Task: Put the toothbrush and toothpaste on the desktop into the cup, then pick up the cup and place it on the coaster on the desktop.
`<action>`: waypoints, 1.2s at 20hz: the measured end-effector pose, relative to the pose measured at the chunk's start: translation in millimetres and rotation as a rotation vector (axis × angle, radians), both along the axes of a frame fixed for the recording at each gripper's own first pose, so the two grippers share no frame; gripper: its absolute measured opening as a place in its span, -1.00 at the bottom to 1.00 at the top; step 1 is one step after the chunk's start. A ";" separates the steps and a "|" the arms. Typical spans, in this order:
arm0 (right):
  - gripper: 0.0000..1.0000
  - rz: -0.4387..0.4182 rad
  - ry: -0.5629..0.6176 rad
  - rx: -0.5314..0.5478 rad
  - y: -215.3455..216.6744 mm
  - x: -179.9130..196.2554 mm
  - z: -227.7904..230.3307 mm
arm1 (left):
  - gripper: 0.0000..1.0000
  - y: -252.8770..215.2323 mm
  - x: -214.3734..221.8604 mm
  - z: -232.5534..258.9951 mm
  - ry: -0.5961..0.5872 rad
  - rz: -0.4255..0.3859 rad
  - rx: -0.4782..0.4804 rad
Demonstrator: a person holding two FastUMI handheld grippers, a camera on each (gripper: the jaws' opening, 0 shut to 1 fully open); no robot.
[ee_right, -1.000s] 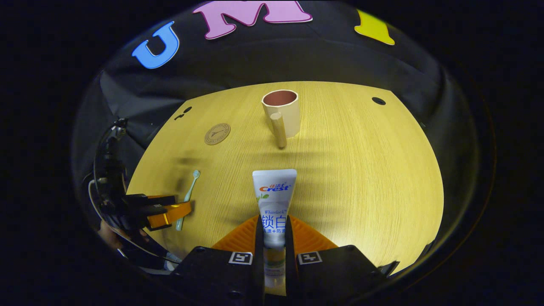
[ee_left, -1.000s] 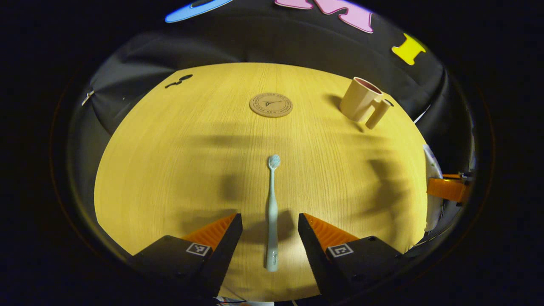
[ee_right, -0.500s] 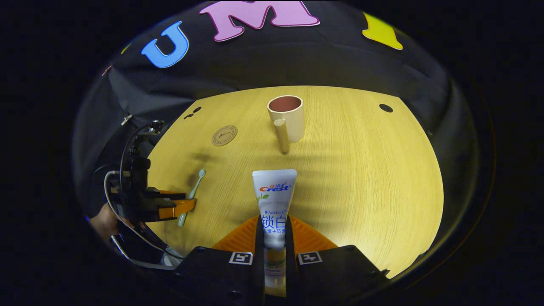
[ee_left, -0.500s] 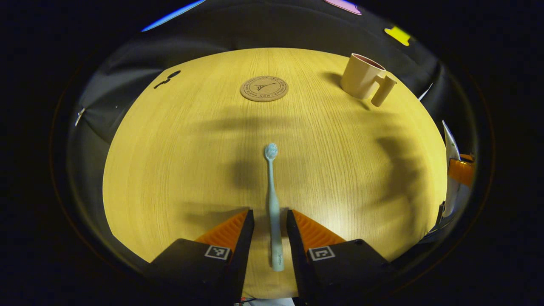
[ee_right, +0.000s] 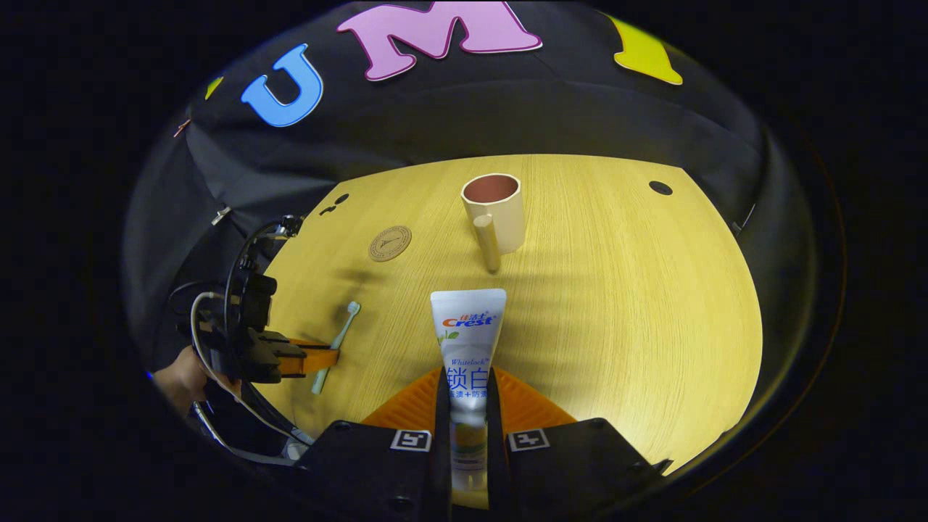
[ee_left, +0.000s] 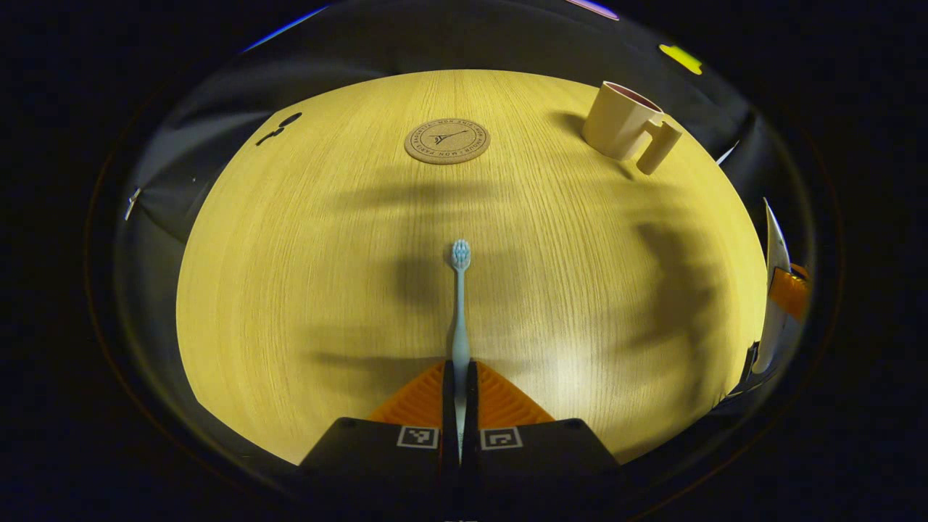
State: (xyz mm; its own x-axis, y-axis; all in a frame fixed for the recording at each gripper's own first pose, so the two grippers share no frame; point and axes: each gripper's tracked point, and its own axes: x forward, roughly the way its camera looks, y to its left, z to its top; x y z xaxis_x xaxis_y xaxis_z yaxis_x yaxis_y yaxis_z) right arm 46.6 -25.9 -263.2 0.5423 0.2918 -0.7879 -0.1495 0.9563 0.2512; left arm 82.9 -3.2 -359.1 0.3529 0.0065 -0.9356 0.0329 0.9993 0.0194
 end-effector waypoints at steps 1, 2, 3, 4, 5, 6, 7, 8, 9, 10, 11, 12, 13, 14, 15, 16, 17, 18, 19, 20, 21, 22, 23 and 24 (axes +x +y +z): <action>-0.53 -0.006 -0.002 -0.004 -2.5 0.3 -0.1 | -0.87 -0.5 0.4 0.0 -0.009 0.002 -0.008; -0.53 -0.012 -0.005 -0.006 -3.9 1.2 0.9 | -0.87 -1.9 0.4 0.9 -0.016 0.006 -0.023; -0.53 -0.017 -0.010 -0.007 -5.4 2.6 2.2 | -0.87 -3.6 -1.1 1.5 -0.026 0.015 -0.044; -0.53 -0.022 -0.016 -0.008 -6.1 4.6 4.1 | -0.87 -4.9 -0.3 3.5 -0.045 0.028 -0.059; -0.53 -0.022 -0.026 -0.011 -6.6 7.2 6.8 | -0.87 -5.1 -0.8 5.9 -0.061 0.041 -0.071; -0.53 -0.021 -0.037 -0.020 -8.6 10.4 9.5 | -0.87 -6.1 -0.5 10.5 -0.083 0.049 -0.080; -0.53 -0.018 -0.051 -0.028 -9.8 15.0 13.3 | -0.87 -8.0 0.8 16.1 -0.108 0.051 -0.090; -0.53 -0.015 -0.067 -0.028 -8.1 19.8 18.1 | -0.87 -10.9 2.3 23.5 -0.135 0.046 -0.102; -0.53 -0.016 -0.084 -0.025 -6.9 27.0 23.6 | -0.87 -11.8 4.6 30.9 -0.165 0.041 -0.106; -0.53 -0.018 -0.103 -0.024 -5.9 35.9 30.4 | -0.87 -13.3 7.3 39.4 -0.197 0.038 -0.114; -0.53 -0.023 -0.131 -0.025 -6.7 45.0 37.4 | -0.87 -17.3 10.3 49.2 -0.233 0.037 -0.133; -0.53 -0.025 -0.163 -0.032 -5.8 57.3 46.0 | -0.87 -21.2 14.2 62.3 -0.276 0.036 -0.153; -0.53 -0.025 -0.202 -0.036 -5.0 70.9 55.5 | -0.87 -23.1 17.5 71.8 -0.312 0.035 -0.165; -0.53 -0.027 -0.243 -0.035 -2.6 82.2 64.2 | -0.87 -25.6 21.0 83.1 -0.341 0.032 -0.178; -0.53 -0.024 -0.283 -0.036 -0.1 94.5 74.3 | -0.87 -28.9 20.6 92.0 -0.362 0.027 -0.195; -0.54 -0.022 -0.318 -0.040 1.9 106.4 83.4 | -0.87 -31.5 23.2 100.4 -0.376 0.026 -0.204; -0.53 -0.017 -0.350 -0.039 4.9 118.2 91.5 | -0.87 -33.1 26.0 109.3 -0.397 0.026 -0.206; -0.53 -0.011 -0.380 -0.037 8.3 128.2 99.4 | -0.87 -34.9 29.5 118.5 -0.428 0.027 -0.212; -0.53 -0.005 -0.408 -0.038 11.5 141.3 105.6 | -0.87 -38.6 32.4 129.4 -0.464 0.024 -0.226; -0.53 0.000 -0.436 -0.041 14.9 153.2 108.7 | -0.87 -41.8 36.2 139.5 -0.501 0.023 -0.236; -0.53 0.000 -0.464 -0.052 16.3 165.2 112.1 | -0.87 -41.8 38.6 150.4 -0.531 0.023 -0.232; -0.53 0.003 -0.487 -0.071 16.6 174.3 113.0 | -0.87 -43.4 40.3 156.4 -0.550 0.021 -0.235; -0.53 0.009 -0.508 -0.087 17.8 183.6 113.1 | -0.87 -45.7 43.3 164.5 -0.567 0.029 -0.245; -0.53 0.017 -0.524 -0.087 22.2 191.9 113.5 | -0.87 -48.2 46.4 173.5 -0.585 0.039 -0.260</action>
State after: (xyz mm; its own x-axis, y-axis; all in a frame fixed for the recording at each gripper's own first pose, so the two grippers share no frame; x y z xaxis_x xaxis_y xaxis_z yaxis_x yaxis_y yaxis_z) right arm 238.5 -3.8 -149.7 0.8654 0.2495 -0.4345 -0.2490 0.9667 0.0591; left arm 129.3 -51.4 -185.7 0.8100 -0.1712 -0.5609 0.0534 0.9740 -0.2202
